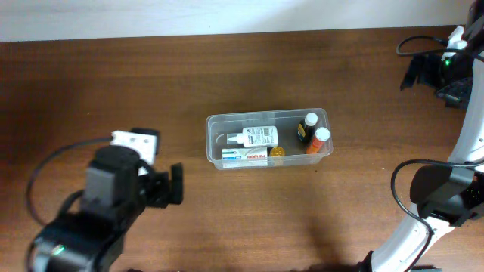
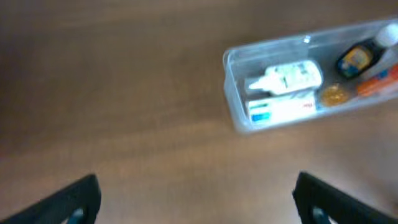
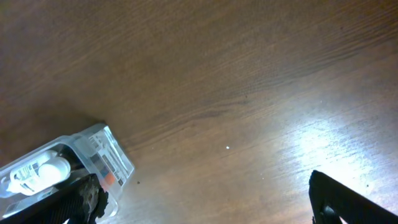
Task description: Pack container
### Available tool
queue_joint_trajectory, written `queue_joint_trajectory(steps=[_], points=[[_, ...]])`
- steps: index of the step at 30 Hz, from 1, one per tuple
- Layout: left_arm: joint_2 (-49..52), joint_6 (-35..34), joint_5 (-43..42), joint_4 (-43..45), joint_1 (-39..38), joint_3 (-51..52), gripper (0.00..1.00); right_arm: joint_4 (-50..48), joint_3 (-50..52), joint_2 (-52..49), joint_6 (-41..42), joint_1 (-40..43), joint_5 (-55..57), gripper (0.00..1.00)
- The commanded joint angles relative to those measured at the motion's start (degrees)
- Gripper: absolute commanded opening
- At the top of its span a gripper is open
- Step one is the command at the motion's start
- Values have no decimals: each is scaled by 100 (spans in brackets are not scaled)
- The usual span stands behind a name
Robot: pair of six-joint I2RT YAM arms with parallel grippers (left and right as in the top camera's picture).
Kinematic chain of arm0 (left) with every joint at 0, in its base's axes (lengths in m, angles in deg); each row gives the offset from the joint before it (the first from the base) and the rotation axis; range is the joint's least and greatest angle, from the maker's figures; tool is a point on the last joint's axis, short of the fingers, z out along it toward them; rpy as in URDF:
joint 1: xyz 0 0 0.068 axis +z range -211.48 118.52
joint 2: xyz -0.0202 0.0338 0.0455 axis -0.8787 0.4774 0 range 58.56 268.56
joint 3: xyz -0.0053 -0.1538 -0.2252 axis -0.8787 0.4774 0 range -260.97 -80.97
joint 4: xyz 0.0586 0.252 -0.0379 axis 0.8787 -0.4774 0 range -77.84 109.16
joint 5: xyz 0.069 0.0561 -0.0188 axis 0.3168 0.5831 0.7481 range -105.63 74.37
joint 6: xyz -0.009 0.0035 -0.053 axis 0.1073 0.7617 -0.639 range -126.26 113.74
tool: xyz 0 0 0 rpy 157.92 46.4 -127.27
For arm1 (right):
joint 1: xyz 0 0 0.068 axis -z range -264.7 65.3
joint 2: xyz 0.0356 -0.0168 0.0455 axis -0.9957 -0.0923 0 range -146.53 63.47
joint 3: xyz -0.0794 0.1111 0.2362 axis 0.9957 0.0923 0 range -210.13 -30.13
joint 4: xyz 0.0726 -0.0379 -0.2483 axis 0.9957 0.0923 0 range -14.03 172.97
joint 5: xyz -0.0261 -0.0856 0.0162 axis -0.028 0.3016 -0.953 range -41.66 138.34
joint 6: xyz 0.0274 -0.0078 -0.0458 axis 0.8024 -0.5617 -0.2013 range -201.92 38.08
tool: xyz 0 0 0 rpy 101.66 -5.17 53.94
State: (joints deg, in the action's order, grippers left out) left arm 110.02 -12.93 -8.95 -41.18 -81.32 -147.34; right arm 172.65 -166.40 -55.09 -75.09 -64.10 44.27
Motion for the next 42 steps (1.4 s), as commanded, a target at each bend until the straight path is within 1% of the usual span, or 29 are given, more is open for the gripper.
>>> queue_joint_trajectory(steps=[1,6,10,12,14,16,18,26,29,34,42], points=[[-509,852,-44,885,20,1202,99,-2,15,107,-13,44,9,98],[-1449,850,-114,2376,160,3110,99,-2,15,107,-13,44,9,98],[-2337,874,-411,3202,461,4347,99,-2,15,107,-13,44,9,98],[-2778,1121,-763,3565,664,4887,99,-2,15,107,-15,44,9,98],[-3104,1381,-1132,3840,846,5217,99,-2,15,107,-15,44,9,98],[-3397,1611,-1530,4030,1021,5405,99,-2,15,107,-15,44,9,98],[-3580,1665,-1705,4030,1158,5434,99,-2,15,107,-13,44,9,98],[-3884,1668,-1587,4070,1314,5504,99,-2,15,107,-15,44,9,98],[-4081,1665,-1593,4406,1392,5665,99,-2,15,107,-15,44,9,99],[-4435,1665,-1591,5252,1401,6057,99,0,15,107,-13,44,9,98],[-4872,1665,-1589,5932,1401,6443,99,-2,15,107,-15,44,9,99]])
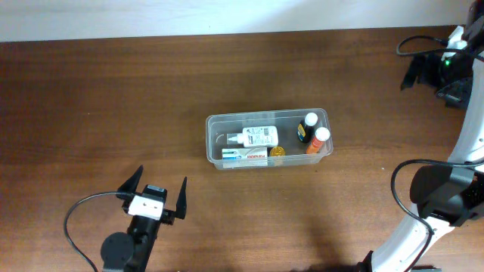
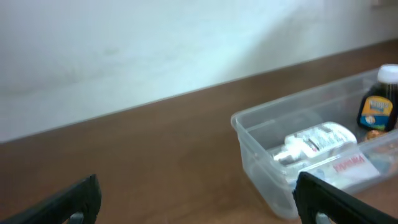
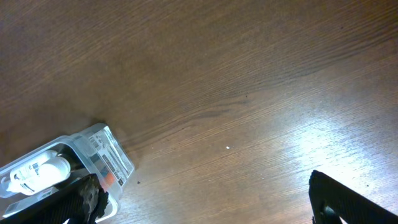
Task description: Pack container
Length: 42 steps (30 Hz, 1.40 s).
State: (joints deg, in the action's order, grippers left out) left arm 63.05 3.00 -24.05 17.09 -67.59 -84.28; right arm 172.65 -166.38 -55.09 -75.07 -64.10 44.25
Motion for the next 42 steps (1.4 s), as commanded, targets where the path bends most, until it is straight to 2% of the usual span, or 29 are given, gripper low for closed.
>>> queue_joint_trajectory(steps=[1,10,13,42], points=[[-249,72,-79,94,28,146,99,-2,13,107,-15,44,11,99],[-422,81,229,116,52,240,99,-2,13,107,-15,44,11,98],[-422,72,179,-210,153,282,99,-2,13,107,-15,44,11,98],[-420,240,55,-181,227,280,99,-2,13,107,-15,44,11,98]])
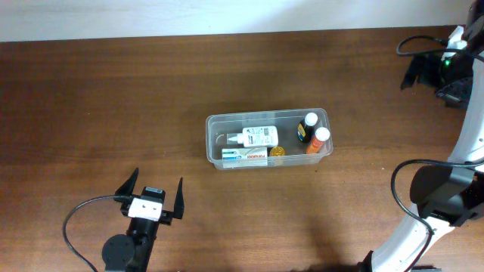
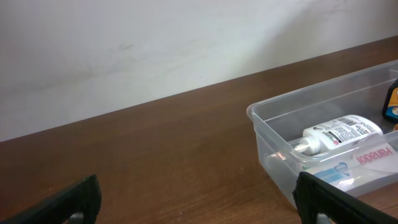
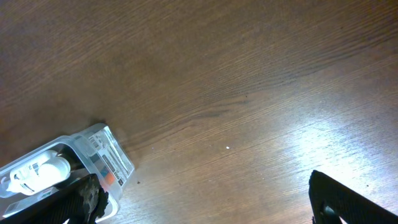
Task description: Pack container
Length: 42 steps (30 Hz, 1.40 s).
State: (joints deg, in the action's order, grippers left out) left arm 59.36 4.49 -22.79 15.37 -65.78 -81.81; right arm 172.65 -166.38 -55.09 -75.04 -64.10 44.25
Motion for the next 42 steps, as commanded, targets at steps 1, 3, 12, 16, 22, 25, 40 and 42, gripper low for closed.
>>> queue_joint_trajectory(steps=[1,3,12,16,22,25,40,42], points=[[-50,92,-72,-9,46,33,99,-2,13,107,-17,44,11,98],[-50,92,-72,-7,46,33,99,-2,13,107,-17,44,11,98],[-50,92,-72,-9,46,33,99,-2,13,107,-20,44,11,98],[-50,92,-72,-9,46,33,99,-2,13,107,-20,44,11,98],[-50,92,-72,-9,46,33,99,-2,13,120,-17,39,11,98],[-50,92,-72,-9,46,33,99,0,13,243,-20,4,11,98],[-50,92,-72,-9,46,33,99,-476,654,1961,-107,-1593,39,98],[-50,92,-72,-9,46,33,99,-872,1152,2308,-216,-1792,70,98]])
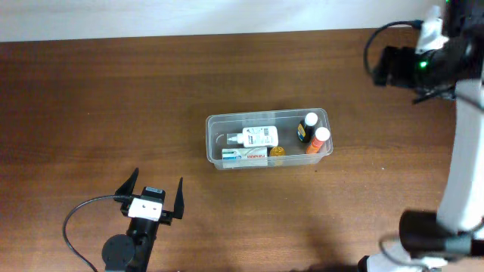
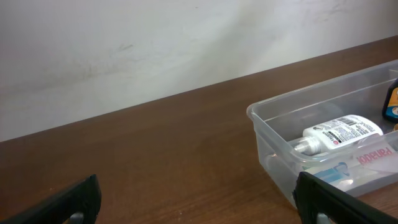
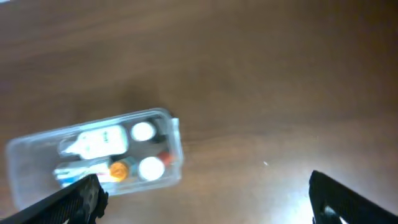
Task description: Pack container
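Observation:
A clear plastic container (image 1: 214, 143) sits mid-table. Inside lie a white squeeze bottle (image 1: 255, 137), a flat toothpaste box (image 1: 245, 155), a small orange-gold item (image 1: 276, 152), a dark bottle with a white cap (image 1: 307, 127) and an orange bottle with a white cap (image 1: 318, 140). My left gripper (image 1: 153, 191) rests low at the front left, open and empty, looking at the container (image 2: 273, 134). My right gripper (image 3: 202, 205) hangs high at the back right, open and empty, with the container (image 3: 175, 143) below it.
A white wall (image 2: 155, 43) runs behind the brown wooden table (image 1: 113, 98). A black cable (image 1: 79, 215) loops beside the left arm's base. The right arm's white link (image 1: 461, 151) stands along the right edge.
My right arm has moved left and swung its wrist, so its camera now looks down on the whole container. The left gripper and the container's contents are unchanged.
At first my left arm hung over the front left table, looking down at the container. By the second moment it had dropped low near the front edge, open, and stayed there. The right arm held still at the far right until now.

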### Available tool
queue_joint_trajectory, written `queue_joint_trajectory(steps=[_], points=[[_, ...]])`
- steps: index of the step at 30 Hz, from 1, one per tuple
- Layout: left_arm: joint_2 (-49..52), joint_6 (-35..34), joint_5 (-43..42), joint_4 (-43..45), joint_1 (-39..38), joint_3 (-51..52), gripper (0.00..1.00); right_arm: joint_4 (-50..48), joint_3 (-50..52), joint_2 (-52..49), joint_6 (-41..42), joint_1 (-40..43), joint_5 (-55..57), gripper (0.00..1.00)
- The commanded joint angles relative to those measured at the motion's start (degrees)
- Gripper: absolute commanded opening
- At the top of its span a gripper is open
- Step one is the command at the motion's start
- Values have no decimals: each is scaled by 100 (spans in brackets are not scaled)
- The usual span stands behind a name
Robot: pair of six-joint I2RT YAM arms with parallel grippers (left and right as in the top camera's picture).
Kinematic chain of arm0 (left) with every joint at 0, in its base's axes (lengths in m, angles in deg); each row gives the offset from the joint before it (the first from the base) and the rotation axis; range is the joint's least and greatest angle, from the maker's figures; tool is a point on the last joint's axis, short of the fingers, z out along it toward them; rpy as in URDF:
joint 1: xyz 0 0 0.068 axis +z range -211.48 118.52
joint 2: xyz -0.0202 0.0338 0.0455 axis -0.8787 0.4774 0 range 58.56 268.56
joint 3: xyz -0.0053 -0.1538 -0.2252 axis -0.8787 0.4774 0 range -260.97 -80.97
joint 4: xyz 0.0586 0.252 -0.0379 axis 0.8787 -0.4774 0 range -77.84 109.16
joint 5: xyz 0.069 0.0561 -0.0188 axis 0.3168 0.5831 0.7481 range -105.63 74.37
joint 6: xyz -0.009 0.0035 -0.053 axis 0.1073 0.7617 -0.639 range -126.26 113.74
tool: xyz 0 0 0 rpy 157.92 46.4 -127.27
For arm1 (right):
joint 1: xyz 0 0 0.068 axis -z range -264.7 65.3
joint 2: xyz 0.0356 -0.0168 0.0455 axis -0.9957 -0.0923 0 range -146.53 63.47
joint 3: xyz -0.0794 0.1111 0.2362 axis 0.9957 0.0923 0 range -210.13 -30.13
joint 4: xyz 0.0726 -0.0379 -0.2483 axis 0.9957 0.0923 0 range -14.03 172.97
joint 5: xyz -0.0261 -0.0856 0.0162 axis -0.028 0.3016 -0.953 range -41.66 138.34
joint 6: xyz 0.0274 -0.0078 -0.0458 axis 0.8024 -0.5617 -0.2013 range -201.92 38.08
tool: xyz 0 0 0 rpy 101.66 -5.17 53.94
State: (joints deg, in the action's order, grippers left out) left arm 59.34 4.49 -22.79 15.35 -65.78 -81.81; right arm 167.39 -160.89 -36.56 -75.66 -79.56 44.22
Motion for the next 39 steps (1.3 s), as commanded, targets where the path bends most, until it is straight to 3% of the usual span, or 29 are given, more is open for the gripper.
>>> queue_joint_trajectory(steps=[1,12,20,27,39], points=[[-48,92,-72,-7,46,33,99,-557,863,625,-155,-319,81,98],[-48,92,-72,-7,46,33,99,-3510,4990,3606,-151,-590,96,98],[-48,92,-72,-7,46,33,99,-4203,7436,5880,-146,-597,94,98],[-48,92,-72,-7,46,33,99,-5578,9462,7853,-149,-734,70,98],[-48,92,-74,-7,46,33,99,-6913,11449,9510,-151,-750,-131,98]])
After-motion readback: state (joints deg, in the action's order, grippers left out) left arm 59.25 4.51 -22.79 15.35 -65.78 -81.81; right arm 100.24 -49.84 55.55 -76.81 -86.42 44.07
